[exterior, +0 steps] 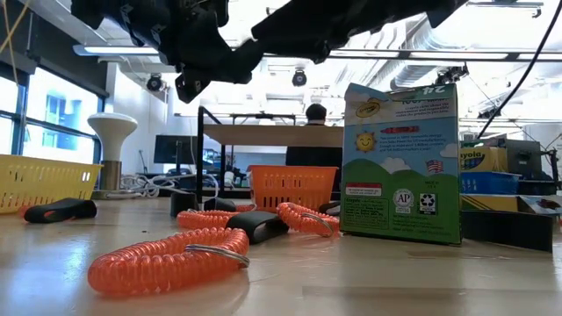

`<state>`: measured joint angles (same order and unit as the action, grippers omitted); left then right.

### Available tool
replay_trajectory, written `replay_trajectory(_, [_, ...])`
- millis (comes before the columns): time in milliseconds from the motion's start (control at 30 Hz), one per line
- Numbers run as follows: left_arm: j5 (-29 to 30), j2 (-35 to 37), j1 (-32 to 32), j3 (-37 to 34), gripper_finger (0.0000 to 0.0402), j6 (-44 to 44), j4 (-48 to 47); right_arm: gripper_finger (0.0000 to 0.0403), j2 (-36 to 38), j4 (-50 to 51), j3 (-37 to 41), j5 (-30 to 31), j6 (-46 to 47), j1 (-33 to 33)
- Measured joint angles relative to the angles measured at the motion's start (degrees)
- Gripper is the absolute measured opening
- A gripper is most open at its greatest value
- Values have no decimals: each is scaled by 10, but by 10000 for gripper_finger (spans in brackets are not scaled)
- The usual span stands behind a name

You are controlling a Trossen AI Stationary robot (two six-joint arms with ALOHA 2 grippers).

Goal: Pick & Place Office Desk Supplies
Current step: Put the black rubber band into the orange bin

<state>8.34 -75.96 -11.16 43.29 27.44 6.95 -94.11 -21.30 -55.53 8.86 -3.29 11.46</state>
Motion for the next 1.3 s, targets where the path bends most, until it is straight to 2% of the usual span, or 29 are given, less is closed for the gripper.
replay_trajectory(167, [0, 0, 0, 0, 1, 0, 8, 176, -18, -11, 0, 0, -1, -4])
replay_trajectory(400, [0, 0, 0, 0, 1, -9, 10, 176, -64, -85, 0, 2, -50, -5])
replay_trajectory(633, [0, 0, 0, 0, 1, -9, 10, 170, -65, -94, 0, 3, -60, -5])
replay_trajectory(767, [1, 0, 0, 0, 1, -38, 9, 134, -65, -90, 0, 24, -60, -5])
replay_trajectory(1033, [1, 0, 0, 0, 1, -76, -3, 13, -65, -88, 0, 30, -79, 1])
replay_trajectory(1167, [27, 0, -10, 0, 9, -88, -13, 4, -65, -88, 0, 32, -87, 8])
replay_trajectory(1300, [43, 0, -21, 0, 42, -115, -10, 3, -65, -80, 0, 26, -87, 12])
